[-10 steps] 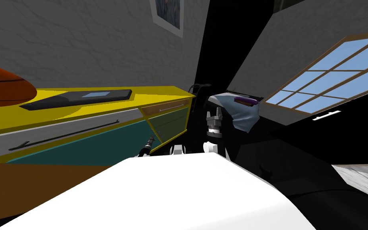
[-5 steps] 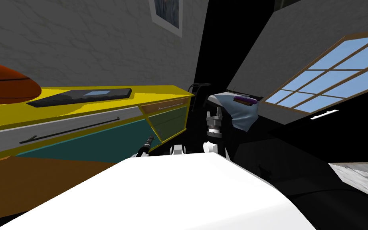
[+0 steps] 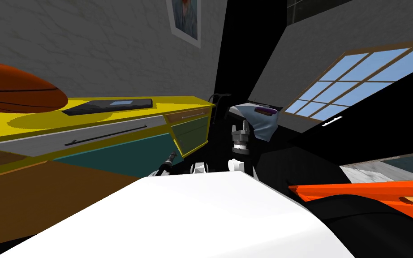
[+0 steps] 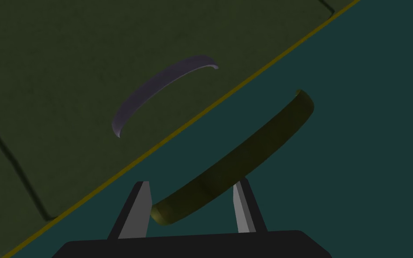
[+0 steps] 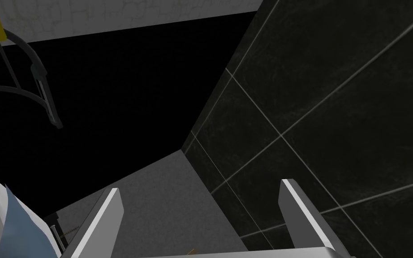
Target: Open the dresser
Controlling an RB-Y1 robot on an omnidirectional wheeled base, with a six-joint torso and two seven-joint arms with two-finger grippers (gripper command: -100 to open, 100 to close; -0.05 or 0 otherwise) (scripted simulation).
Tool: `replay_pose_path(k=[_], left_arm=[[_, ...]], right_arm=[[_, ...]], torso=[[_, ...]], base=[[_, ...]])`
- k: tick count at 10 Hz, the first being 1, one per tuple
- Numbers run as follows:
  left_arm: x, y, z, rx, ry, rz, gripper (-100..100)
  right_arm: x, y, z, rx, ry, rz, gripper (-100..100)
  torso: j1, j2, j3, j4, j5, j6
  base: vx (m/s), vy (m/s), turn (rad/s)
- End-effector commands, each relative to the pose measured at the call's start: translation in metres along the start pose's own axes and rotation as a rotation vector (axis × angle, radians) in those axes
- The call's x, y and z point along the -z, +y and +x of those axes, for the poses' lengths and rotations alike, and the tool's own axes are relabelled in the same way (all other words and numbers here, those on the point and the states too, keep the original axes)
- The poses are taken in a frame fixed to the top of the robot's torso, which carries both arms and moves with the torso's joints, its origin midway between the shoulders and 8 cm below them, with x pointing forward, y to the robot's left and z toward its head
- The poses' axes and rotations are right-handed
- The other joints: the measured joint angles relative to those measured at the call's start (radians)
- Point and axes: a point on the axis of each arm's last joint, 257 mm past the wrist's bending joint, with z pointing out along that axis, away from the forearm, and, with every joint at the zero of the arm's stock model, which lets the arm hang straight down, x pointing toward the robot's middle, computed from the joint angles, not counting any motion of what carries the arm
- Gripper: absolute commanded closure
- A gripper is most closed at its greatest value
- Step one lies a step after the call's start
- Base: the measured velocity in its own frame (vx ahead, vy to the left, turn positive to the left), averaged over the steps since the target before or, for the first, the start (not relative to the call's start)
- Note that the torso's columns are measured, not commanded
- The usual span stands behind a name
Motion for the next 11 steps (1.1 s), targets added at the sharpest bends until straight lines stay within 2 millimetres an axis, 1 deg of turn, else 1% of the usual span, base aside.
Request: replay_pose_path(k=[1,2,3,6,7,8,9,10,11], left_arm=[[-0.001,-0.003,-0.006,0.010,-0.012,0.006,100],[-0.004,-0.014,0.010,-0.004,0.029,0.030,100],[-0.004,-0.014,0.010,-0.004,0.029,0.030,100],[-0.007,-0.030,0.035,-0.026,0.090,0.066,100],[-0.004,-0.021,0.037,-0.025,0.095,0.046,100],[-0.001,-0.013,0.039,-0.025,0.099,0.029,100],[-0.003,-0.018,0.038,-0.025,0.096,0.038,100],[-0.007,-0.030,0.035,-0.026,0.090,0.064,100],[-0.001,-0.012,0.039,-0.025,0.099,0.026,100]], right_arm=[[0.000,0.000,0.000,0.000,0.000,0.000,0],[0.000,0.000,0.000,0.000,0.000,0.000,0],[0.000,0.000,0.000,0.000,0.000,0.000,0],[0.000,0.000,0.000,0.000,0.000,0.000,0],[0.000,0.000,0.000,0.000,0.000,0.000,0],[0.000,0.000,0.000,0.000,0.000,0.000,0],[0.000,0.000,0.000,0.000,0.000,0.000,0],[0.000,0.000,0.000,0.000,0.000,0.000,0],[0.000,0.000,0.000,0.000,0.000,0.000,0]], torso=[[0.001,0.000,-0.001,0.000,0.000,0.000],[0.001,0.004,0.001,0.001,0.000,0.001],[0.002,0.015,0.008,0.000,0.005,0.007],[-0.002,0.015,0.009,0.000,0.004,0.004],[-0.001,0.011,0.006,0.000,0.005,0.005],[0.001,0.004,0.002,-0.001,0.005,0.003],[0.003,-0.002,-0.002,-0.002,0.004,0.001],[0.003,-0.003,-0.003,-0.002,0.004,0.000],[0.005,0.001,0.000,-0.002,0.004,0.001]], base=[[0.032,-0.002,0.012],[-0.108,0.068,-0.105],[-0.178,0.102,-0.125],[-0.247,0.065,-0.113],[-0.163,0.058,-0.071],[-0.052,0.026,-0.022],[0.015,0.004,0.016],[0.034,0.004,0.014],[0.040,0.002,0.001]])
